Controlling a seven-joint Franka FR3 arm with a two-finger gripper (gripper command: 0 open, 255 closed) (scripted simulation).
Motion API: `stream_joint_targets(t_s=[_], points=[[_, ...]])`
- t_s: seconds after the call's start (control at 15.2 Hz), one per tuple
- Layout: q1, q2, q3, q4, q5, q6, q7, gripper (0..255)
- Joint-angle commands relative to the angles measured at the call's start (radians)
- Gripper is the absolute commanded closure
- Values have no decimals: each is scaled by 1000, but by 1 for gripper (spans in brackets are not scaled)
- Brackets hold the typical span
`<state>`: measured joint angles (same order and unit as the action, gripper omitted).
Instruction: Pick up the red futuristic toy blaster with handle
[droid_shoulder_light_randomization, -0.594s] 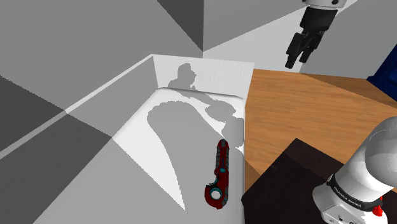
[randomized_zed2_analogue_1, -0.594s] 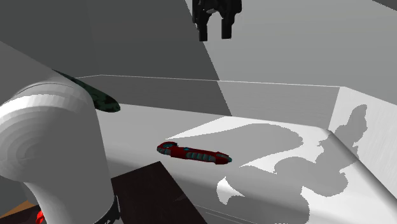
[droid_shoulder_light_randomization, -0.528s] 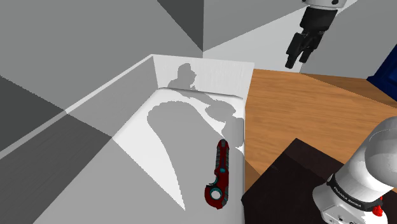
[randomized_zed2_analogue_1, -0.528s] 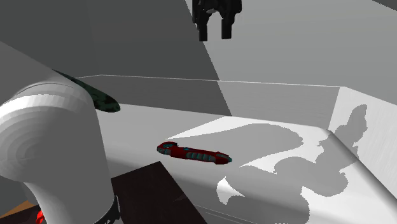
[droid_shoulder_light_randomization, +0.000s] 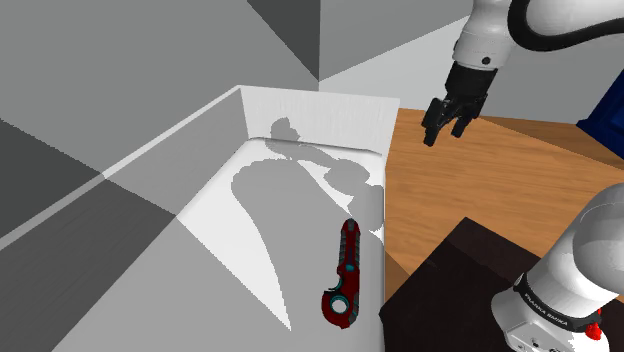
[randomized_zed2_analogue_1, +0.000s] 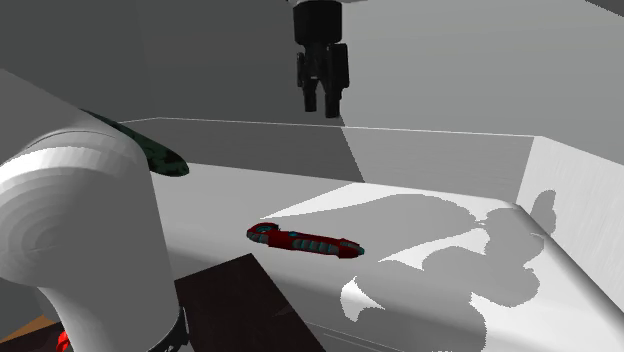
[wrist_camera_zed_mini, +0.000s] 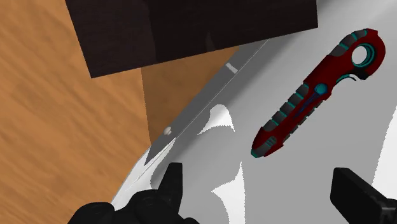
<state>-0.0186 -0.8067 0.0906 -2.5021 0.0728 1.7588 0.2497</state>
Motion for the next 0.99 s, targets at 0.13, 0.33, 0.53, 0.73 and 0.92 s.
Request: stream_joint_targets(t_s=[0.13, 0.33, 0.53, 0.73, 0.92], points=[[3, 10, 74, -109, 55, 120, 124, 0], [7, 47, 132, -170, 96, 218, 212, 0], [10, 106, 193, -216, 137, 323, 302, 0], [9, 188, 258, -247, 173, 437, 392, 0], [0, 293, 326, -260, 199, 557, 487, 0]])
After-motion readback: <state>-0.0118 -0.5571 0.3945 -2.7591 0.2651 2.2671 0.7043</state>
